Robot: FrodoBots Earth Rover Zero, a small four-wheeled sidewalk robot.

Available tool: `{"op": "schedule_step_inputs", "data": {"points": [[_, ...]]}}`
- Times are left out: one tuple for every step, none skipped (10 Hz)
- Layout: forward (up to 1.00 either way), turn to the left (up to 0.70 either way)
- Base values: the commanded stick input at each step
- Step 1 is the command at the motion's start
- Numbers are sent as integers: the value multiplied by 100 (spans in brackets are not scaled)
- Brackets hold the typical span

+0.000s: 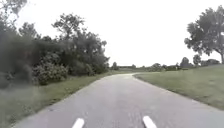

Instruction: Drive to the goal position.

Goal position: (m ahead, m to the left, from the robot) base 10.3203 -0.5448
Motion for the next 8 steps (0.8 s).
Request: {"op": "schedule_step_inputs", "data": {"points": [[50,0],[50,0],[50,0],[50,0],[50,0],[50,0],[50,0],[50,0]]}}
